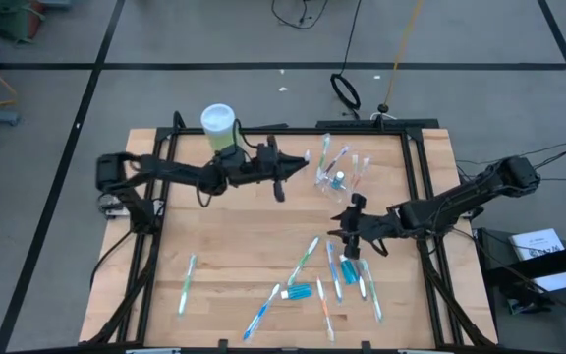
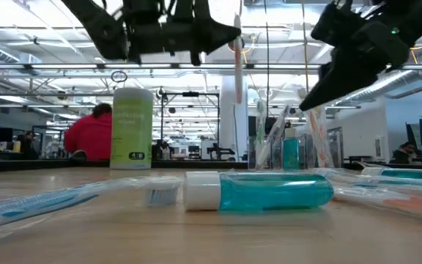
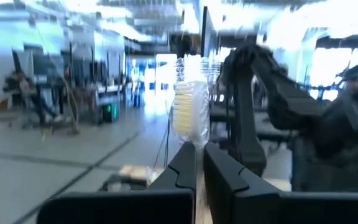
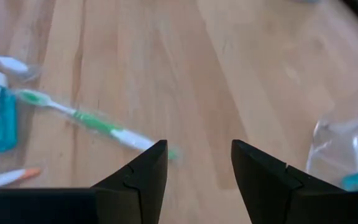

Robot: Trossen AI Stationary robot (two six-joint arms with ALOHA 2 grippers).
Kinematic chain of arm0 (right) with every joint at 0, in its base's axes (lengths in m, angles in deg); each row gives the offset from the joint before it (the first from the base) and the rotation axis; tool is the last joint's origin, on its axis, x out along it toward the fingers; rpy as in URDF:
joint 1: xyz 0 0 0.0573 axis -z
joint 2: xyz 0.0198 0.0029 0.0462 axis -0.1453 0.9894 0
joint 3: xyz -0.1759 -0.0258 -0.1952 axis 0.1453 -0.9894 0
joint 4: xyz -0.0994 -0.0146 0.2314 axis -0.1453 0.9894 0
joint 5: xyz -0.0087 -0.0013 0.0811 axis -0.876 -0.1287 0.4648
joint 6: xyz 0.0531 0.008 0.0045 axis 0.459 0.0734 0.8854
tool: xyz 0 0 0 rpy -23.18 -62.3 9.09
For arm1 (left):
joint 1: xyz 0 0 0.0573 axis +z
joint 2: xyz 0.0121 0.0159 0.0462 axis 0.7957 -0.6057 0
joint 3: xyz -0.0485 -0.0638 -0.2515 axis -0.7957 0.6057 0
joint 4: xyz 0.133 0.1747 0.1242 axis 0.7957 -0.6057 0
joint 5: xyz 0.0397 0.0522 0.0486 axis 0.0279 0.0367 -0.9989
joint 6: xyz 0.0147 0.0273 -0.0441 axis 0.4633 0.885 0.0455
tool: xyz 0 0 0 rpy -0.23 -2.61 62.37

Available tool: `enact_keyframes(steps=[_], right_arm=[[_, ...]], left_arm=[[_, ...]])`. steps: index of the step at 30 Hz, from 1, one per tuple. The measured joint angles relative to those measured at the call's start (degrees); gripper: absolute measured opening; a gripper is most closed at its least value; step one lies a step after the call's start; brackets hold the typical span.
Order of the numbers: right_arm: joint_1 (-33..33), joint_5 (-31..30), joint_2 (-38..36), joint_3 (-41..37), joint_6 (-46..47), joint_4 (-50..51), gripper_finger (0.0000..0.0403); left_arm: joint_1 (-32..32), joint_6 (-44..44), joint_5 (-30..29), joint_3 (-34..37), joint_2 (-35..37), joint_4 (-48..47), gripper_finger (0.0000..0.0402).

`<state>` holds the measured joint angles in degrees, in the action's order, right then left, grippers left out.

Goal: Pick & Place toothbrushing station
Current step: Put the orange toothbrush into the transparent organizer

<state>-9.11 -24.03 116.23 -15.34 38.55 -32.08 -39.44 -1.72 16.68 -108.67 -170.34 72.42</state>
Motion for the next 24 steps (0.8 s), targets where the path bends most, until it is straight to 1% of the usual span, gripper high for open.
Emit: enact_keyframes(steps=[3, 6, 7, 11, 15, 18, 20, 22, 24], right_arm=[[-1.0, 0.0, -0.2, 0.0, 1.8, 1.6, 0.0169], [-1.5, -0.1, 0.2, 0.0, 1.8, 1.4, 0.0169], [-1.5, 0.0, 0.3, 0.0, 1.8, 1.5, 0.0169], [-1.4, -0.1, 0.2, -1.3, 2.0, -0.2, 0.0169], [-1.4, 0.2, 0.2, -4.1, 2.7, -2.8, 0.0169], [-1.4, 0.3, 0.2, -6.8, 4.4, -4.7, 0.0169], [-1.4, 0.5, 0.2, -7.9, 6.8, -5.3, 0.0169], [-1.4, 1.5, 0.2, -8.6, 9.5, -5.4, 0.0169], [-1.4, 1.5, 0.2, -8.9, 10.4, -5.5, 0.0169]], left_arm=[[1.6, -1.4, 2.8, -0.9, -5.8, 10.6, 0.0018], [2.9, -3.9, 5.8, -4.1, -12.0, 16.0, 0.0020], [3.2, -4.8, 6.8, -5.5, -13.8, 15.9, 0.0019], [4.0, -5.4, 6.9, -11.2, -20.3, 13.7, 0.0006], [4.9, -6.3, 6.4, -13.3, -24.3, 13.9, 0.0014], [5.5, -5.9, 4.7, -13.5, -24.7, 12.5, 0.0023], [5.7, -5.7, 2.3, -13.4, -24.6, 7.7, 0.0022], [6.0, -5.5, 2.0, -13.3, -24.8, 3.7, 0.0017], [6.0, -5.2, 2.0, -13.2, -24.8, 1.8, 0.0014]])
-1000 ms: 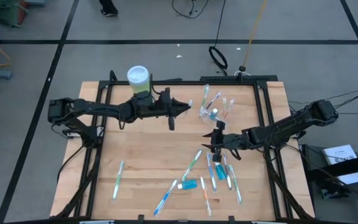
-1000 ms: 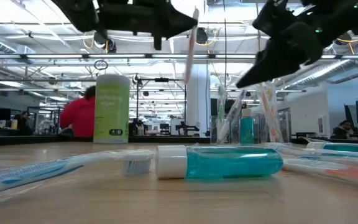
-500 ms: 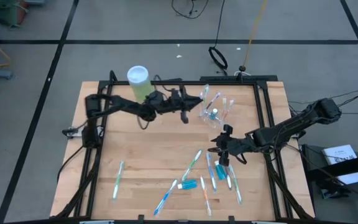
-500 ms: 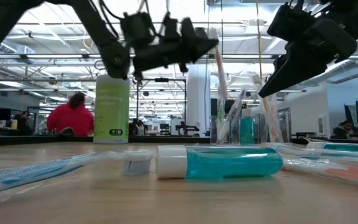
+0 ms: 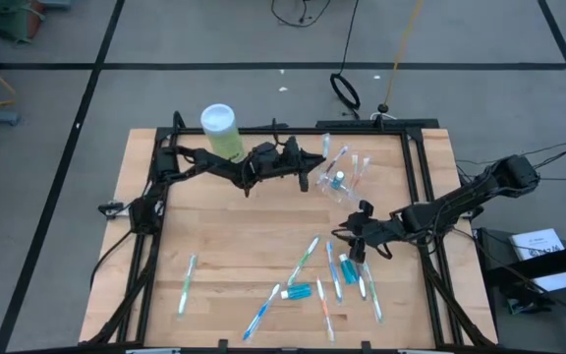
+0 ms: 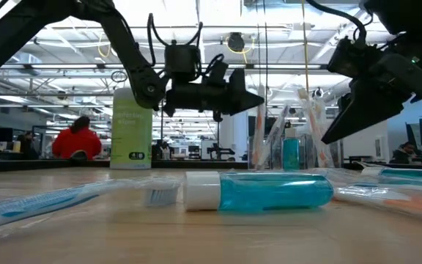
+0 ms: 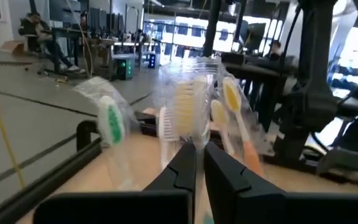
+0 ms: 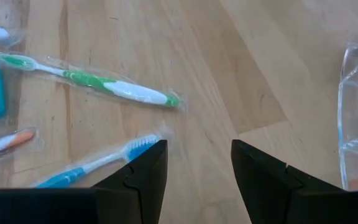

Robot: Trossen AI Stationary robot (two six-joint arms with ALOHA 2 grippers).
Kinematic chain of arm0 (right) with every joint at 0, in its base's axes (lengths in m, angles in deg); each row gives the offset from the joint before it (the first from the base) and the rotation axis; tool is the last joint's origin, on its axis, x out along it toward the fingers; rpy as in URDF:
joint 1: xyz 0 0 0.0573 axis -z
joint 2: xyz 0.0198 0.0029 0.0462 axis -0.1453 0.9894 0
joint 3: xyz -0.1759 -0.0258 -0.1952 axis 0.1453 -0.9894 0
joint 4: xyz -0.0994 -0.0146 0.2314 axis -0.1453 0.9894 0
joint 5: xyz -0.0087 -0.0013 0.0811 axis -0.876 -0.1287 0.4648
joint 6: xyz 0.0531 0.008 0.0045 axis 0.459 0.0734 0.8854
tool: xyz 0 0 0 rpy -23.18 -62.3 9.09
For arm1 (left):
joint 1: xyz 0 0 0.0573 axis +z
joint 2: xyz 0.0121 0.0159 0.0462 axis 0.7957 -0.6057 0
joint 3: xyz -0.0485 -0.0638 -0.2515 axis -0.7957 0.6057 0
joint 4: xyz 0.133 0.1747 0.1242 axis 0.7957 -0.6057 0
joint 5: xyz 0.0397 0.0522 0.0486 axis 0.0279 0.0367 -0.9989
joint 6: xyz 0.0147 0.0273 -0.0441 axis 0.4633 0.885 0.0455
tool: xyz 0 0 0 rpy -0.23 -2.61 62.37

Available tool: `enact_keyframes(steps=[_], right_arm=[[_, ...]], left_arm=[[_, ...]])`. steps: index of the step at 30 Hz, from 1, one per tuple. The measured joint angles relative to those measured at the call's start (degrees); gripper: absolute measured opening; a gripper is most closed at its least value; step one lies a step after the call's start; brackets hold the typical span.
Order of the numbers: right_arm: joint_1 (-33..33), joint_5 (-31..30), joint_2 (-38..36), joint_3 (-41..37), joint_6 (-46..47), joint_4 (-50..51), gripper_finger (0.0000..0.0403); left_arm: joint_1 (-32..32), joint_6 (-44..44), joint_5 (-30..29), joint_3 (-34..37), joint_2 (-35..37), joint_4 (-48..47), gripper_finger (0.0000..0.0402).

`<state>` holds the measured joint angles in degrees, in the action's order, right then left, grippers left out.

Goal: Pick & Place toothbrushing station
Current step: Put the orange toothbrush into the transparent organizer

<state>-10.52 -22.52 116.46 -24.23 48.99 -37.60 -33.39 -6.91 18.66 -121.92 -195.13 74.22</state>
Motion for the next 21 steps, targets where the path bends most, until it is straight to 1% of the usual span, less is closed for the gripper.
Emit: enact_keyframes(steps=[4, 14, 18, 21], right_arm=[[0.0, 0.0, 0.0, -0.4, -1.6, -2.1, 0.0169], [0.0, 0.0, 0.0, -0.4, -3.3, -4.3, 0.0169], [0.0, 0.0, 0.0, -0.4, -3.3, -4.5, 0.0169], [0.0, 0.0, 0.0, -0.4, -3.7, -5.2, 0.0169]], left_arm=[[0.0, 4.4, 0.2, 0.0, 0.1, -2.1, 0.0024], [-0.2, 4.7, -0.1, 0.0, 0.2, -7.6, 0.0071], [-0.1, 5.7, -0.4, 0.0, 0.9, -8.6, 0.0100], [-0.1, 7.6, -2.6, 0.0, 3.4, -12.5, 0.0129]])
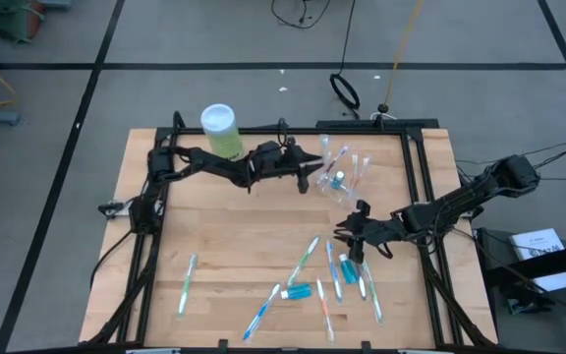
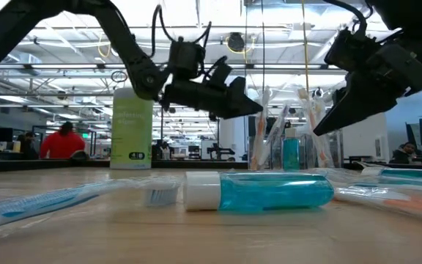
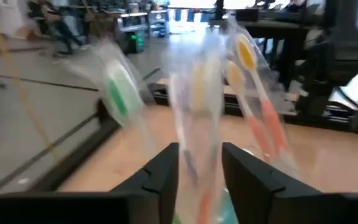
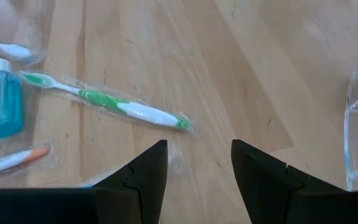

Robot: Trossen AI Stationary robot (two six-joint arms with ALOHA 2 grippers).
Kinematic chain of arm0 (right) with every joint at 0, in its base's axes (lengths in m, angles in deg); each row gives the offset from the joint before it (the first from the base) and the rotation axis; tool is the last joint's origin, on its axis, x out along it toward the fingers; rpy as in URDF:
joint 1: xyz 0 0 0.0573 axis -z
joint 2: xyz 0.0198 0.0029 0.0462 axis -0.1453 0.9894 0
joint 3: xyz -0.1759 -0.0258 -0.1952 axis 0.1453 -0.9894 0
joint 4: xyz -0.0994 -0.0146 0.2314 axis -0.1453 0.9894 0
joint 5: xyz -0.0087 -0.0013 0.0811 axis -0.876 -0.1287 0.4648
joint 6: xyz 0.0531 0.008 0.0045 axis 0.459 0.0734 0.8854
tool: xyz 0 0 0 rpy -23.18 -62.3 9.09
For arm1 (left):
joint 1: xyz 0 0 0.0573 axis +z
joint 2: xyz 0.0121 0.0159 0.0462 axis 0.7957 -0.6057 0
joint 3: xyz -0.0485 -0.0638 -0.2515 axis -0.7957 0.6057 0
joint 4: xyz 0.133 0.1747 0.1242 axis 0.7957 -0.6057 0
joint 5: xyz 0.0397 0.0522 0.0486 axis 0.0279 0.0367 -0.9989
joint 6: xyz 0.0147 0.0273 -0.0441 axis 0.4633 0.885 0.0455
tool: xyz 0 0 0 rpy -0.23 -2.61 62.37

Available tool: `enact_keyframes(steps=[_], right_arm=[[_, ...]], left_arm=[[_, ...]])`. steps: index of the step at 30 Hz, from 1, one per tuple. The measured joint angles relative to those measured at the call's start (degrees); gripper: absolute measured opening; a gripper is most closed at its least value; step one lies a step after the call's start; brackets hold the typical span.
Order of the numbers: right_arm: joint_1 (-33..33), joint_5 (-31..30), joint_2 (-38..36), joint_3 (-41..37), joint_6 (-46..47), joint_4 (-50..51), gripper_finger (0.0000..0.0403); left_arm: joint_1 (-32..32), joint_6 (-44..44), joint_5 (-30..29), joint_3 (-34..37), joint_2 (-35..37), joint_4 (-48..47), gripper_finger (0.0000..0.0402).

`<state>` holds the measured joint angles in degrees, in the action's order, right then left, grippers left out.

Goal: Pick & Place toothbrushing station
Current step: Put the orange toothbrush into the transparent organizer, then put the green toothbrush into the transparent organizer

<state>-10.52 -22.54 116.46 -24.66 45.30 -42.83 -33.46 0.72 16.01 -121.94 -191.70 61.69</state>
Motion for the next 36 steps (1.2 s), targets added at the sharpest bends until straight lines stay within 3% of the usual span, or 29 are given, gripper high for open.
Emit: enact_keyframes(steps=[5, 9, 15, 19, 25, 28, 33, 36], right_arm=[[0.1, -0.2, 0.0, 0.0, -6.3, -4.0, 0.0169], [0.7, -0.2, 0.0, 0.0, -11.9, -9.3, 0.0169], [1.4, -0.2, 0.0, 0.0, -12.4, -16.4, 0.0169], [2.6, -0.2, 0.0, 0.0, -8.6, -19.9, 0.0169], [0.1, 0.3, -1.4, 6.2, -14.7, -14.7, 0.0148], [-0.9, -0.5, -1.3, 12.3, -16.6, -7.1, 0.0138], [0.4, -3.7, 4.0, 21.8, -5.5, 11.1, 0.0138], [1.1, 0.4, 8.1, 26.7, 4.2, 23.2, 0.0138]], left_arm=[[0.0, 1.7, -5.1, 0.0, 7.2, -14.0, 0.0179], [0.0, 0.1, -5.6, 0.0, 15.2, -28.9, 0.0203], [-0.1, 0.5, -5.4, 0.0, 28.4, -51.1, 0.0205], [-0.1, 1.7, -5.4, 0.0, 36.2, -60.0, 0.0197], [0.0, 2.5, -7.2, 0.0, 44.4, -64.6, 0.0199], [0.0, 3.9, -8.0, 0.0, 46.8, -65.6, 0.0204], [0.0, 4.2, -8.0, 0.0, 47.6, -67.2, 0.0200], [0.0, 5.0, -8.0, 0.0, 47.4, -67.5, 0.0196]])
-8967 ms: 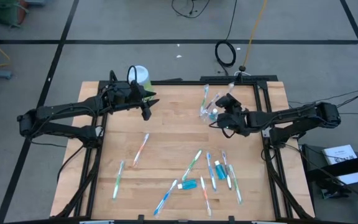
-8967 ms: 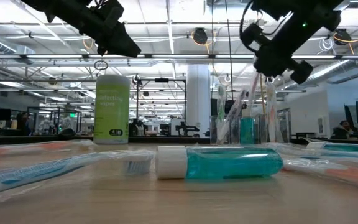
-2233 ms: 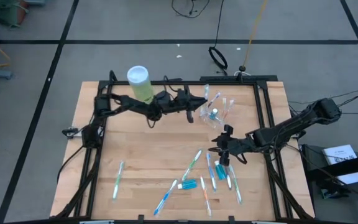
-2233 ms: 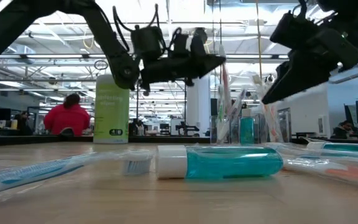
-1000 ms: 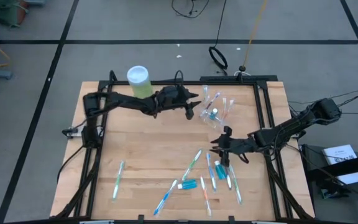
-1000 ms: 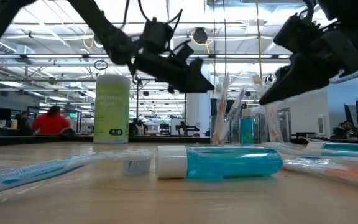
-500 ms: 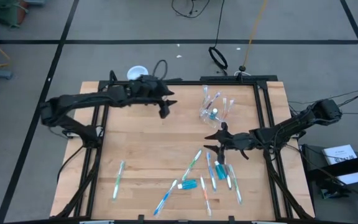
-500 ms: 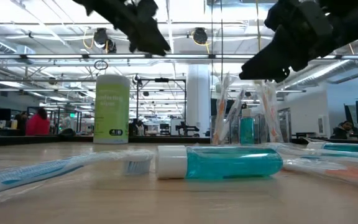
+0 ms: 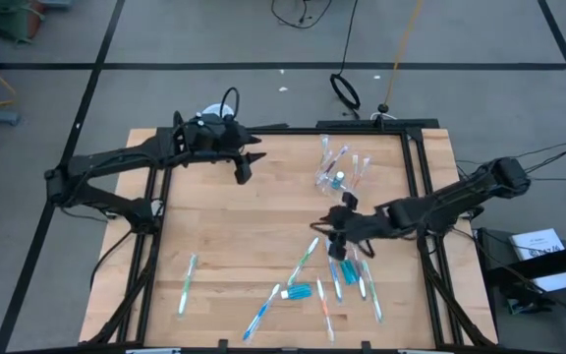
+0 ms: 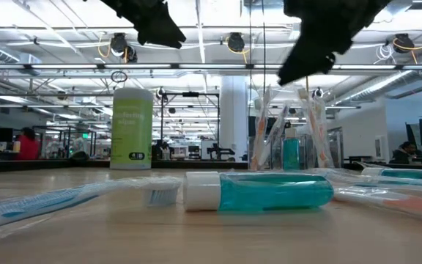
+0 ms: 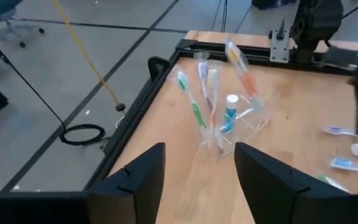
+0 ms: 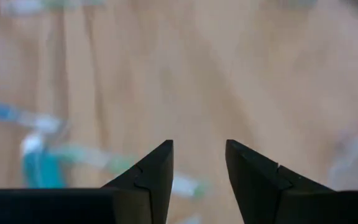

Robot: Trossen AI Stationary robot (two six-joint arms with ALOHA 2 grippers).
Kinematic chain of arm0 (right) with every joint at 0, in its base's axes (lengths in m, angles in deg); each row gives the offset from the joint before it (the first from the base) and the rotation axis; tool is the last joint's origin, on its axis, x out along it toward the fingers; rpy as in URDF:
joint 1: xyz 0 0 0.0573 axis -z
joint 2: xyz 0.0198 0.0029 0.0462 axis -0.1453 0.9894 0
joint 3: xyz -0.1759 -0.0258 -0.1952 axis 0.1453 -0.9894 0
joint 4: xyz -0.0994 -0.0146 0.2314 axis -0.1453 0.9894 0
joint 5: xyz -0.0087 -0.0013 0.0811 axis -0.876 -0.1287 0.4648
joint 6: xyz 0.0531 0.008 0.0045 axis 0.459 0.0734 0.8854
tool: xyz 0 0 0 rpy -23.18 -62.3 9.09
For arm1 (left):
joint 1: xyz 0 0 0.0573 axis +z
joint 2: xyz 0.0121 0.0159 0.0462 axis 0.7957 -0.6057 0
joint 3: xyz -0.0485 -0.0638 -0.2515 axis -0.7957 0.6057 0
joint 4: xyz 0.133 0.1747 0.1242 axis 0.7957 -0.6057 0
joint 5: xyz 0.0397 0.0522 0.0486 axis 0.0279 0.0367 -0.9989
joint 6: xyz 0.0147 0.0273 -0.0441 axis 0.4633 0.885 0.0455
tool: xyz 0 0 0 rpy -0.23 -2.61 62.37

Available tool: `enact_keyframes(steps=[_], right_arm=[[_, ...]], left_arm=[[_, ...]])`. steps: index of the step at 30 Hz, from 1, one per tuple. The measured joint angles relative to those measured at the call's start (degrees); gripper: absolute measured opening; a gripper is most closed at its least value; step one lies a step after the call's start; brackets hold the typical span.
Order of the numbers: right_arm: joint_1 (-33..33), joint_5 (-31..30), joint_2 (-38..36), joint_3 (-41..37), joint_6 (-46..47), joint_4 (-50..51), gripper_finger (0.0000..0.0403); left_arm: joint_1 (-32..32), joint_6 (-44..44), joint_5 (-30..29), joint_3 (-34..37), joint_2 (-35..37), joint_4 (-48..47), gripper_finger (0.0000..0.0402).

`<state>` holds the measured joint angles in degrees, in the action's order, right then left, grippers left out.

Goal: Pick & Place toothbrushing station
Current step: Put the green toothbrush into the transparent organizer

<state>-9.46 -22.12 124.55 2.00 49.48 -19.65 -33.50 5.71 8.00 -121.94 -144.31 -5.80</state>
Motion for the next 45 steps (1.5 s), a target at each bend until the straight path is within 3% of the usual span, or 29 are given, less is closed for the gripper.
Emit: enact_keyframes(steps=[5, 10, 14, 20, 32, 36, 41, 45], right_arm=[[-1.2, 12.0, 2.8, 2.8, 16.8, 16.9, 0.0133], [-4.2, 23.4, 2.2, -0.4, 42.6, 21.4, 0.0133], [-8.5, 27.9, 2.2, -4.0, 55.1, 19.9, 0.0133], [-13.8, 29.1, 2.2, -10.2, 66.7, 15.3, 0.0132], [-15.0, 19.9, 1.9, -16.9, 62.8, 12.4, 0.0126], [-15.0, 19.4, 2.0, -17.0, 61.7, 13.7, 0.0093], [-14.9, 18.3, 0.5, -17.2, 58.1, 14.3, 0.0019], [-14.6, 11.2, -4.0, -17.4, 57.3, 18.1, 0.0014]], left_arm=[[0.0, 0.4, 0.1, 0.0, -1.1, -1.1, 0.0194], [0.0, 2.0, 0.0, 0.0, -1.2, -1.1, 0.0199], [0.0, 2.9, 0.1, 0.0, -1.2, -1.1, 0.0200], [0.0, 3.1, 0.1, 0.0, -1.2, -1.1, 0.0204], [0.0, 3.0, 0.1, 0.0, -1.2, -1.0, 0.0194], [0.0, 2.6, 0.2, 0.0, -1.2, -1.0, 0.0197], [0.0, 2.6, 0.2, 0.0, -1.2, -1.0, 0.0199], [0.0, 2.6, 0.2, 0.0, -1.2, -0.9, 0.0194]])
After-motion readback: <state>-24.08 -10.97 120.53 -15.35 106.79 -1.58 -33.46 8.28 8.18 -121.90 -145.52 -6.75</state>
